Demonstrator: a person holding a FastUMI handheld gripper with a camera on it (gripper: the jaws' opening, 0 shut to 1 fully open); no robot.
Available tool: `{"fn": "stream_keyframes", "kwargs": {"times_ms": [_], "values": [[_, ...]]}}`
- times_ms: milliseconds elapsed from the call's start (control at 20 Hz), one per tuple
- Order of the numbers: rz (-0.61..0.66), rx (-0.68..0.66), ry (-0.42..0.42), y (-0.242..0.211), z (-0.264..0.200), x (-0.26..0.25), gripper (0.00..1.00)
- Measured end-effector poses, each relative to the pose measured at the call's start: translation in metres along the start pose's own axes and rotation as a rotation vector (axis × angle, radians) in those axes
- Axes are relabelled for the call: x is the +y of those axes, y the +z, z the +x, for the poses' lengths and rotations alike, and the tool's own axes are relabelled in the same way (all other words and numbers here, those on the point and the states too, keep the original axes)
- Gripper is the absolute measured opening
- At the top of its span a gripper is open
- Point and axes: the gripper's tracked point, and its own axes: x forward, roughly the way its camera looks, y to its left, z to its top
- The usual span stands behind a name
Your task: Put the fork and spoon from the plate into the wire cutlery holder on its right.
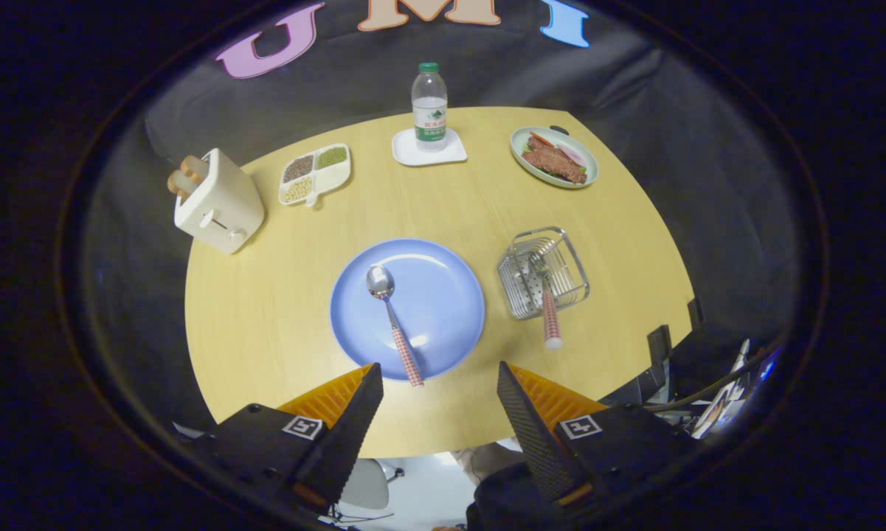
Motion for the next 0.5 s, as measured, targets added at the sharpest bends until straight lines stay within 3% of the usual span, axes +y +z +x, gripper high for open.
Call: {"fn": "stream_keyframes", "kwargs": {"times_ms": [500], "values": [[-0.089,-0.377,0.070,-0.022,0.065,0.015,1.00]]}}
